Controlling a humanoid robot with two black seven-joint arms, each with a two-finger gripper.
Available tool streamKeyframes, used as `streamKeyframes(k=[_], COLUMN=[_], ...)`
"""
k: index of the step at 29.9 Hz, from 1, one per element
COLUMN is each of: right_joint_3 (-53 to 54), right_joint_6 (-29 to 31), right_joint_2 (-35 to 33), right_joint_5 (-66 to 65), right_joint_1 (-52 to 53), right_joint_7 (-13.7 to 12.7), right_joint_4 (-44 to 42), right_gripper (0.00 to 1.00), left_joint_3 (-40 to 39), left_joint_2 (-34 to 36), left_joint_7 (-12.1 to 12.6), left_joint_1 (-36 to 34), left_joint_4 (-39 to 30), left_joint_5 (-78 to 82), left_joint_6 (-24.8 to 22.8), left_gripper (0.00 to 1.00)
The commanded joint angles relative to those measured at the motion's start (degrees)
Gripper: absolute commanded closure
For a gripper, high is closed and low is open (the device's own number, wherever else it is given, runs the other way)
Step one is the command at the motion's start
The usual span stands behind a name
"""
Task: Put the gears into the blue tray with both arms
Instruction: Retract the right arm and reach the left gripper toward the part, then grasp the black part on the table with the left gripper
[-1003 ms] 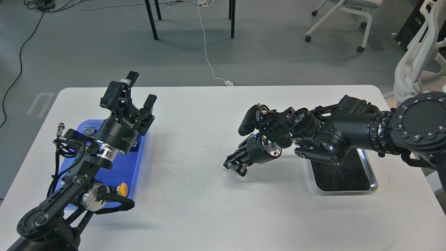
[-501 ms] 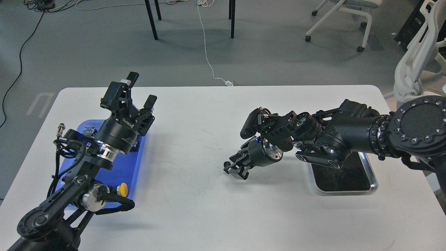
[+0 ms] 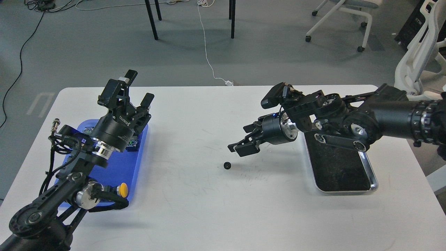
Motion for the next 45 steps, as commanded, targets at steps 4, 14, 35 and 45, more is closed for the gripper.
streamKeyframes(k=[4,14,35,45], right_joint_3=[16.43,58.19,67.79,67.79], right_joint_6=[-0.05,1.00,16.38,16.38], right_joint_2=[-10.77,-12.89,-20.89,-20.80], right_joint_5=[25.48,45.43,53.63,53.63], right_joint_1=[-11.25,-42.98,-57.77,-57.86], right_joint_7=[-0.01,-0.01,-0.01,-0.01], right_joint_4=[4.58,4.76,7.22,7.22], right_gripper=[0.04,0.03,0.02,0.02], left_joint_3=[0.00,21.32,51.16,54.67], left_joint_2=[2.15,6.79,-7.87,-13.23], left_joint_7=[-1.15,-1.15,-1.15,-1.15], left_joint_1=[-0.30,-18.72,-43.72,-44.07], left_joint_4=[-2.19,-3.43,19.68,26.45], left_joint_5=[12.88,53.03,77.53,77.53], left_joint_6=[-4.68,-9.52,-9.43,-9.61], left_gripper=[0.02,0.02,0.12,0.26])
